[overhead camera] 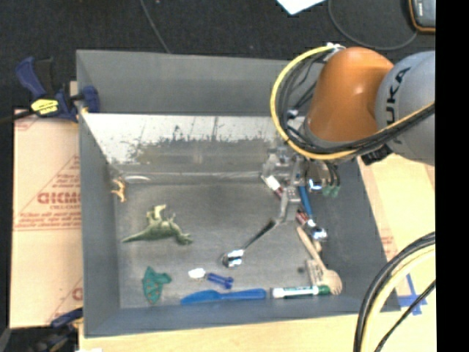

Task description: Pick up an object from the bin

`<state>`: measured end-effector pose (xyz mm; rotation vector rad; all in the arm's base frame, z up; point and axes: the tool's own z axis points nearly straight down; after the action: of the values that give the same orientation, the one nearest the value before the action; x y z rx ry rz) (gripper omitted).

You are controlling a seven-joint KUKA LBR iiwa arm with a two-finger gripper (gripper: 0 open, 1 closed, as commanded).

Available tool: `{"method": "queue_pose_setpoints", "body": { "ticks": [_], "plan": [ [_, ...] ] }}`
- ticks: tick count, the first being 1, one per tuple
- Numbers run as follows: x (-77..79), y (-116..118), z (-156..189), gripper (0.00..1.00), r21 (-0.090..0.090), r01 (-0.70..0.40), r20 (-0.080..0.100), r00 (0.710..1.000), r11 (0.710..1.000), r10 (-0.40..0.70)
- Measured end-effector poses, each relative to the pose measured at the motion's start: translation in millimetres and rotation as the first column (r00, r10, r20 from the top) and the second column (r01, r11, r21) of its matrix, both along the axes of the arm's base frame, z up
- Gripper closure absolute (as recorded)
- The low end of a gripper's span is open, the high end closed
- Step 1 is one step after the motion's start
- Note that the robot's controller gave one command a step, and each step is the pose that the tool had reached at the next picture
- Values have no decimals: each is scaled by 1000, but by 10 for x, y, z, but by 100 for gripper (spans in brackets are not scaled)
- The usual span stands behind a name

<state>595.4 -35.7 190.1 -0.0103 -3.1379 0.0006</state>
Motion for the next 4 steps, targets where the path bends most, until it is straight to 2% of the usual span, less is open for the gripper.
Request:
{"method": "queue_pose_setpoints", "body": {
  "ticks": [1,2,3,4],
  "plan": [
    [13,-3,52,0,-1,-1,8,1000,1000,1],
    [-169,18,-1015,0,-4,-428,9,904,904,428],
    [-311,63,-460,0,-8,-434,15,901,901,434],
    [-208,20,-1182,0,-2,-470,6,883,883,470]
  ]
}}
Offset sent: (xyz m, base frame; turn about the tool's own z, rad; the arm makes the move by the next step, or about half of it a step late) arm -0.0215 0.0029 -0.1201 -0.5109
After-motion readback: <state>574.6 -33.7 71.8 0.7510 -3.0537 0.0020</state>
